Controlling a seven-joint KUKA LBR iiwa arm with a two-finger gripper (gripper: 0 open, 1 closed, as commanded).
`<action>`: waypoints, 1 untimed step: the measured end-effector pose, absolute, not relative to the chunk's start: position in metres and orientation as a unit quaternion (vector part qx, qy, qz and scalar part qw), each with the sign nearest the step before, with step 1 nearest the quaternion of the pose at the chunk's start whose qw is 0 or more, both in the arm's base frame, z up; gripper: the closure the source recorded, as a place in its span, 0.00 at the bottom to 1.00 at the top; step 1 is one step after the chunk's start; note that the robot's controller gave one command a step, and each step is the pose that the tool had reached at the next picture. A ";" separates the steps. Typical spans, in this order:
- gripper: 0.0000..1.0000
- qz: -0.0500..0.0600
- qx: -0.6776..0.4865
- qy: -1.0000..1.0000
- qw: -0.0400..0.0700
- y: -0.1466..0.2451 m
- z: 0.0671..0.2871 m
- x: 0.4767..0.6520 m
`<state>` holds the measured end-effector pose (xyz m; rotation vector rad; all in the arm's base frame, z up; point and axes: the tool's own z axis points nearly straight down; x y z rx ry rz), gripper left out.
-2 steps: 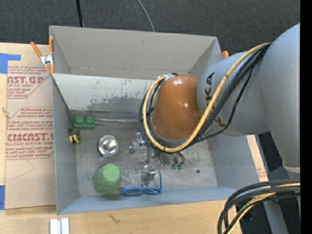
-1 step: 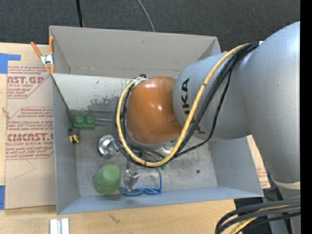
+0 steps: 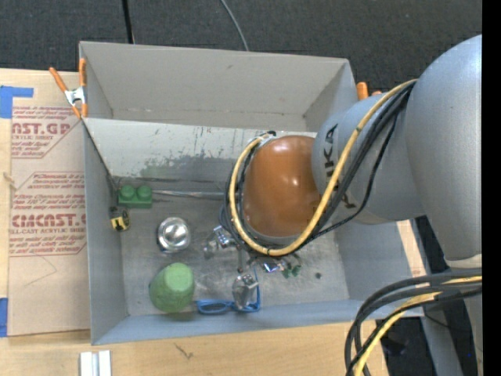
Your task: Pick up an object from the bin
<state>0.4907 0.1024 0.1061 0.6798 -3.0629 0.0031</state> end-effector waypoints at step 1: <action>0.00 -0.002 0.360 -0.933 -0.002 0.190 0.121 0.495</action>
Offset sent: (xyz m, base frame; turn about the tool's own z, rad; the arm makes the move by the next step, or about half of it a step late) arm 0.0042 0.0846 0.0147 -0.2971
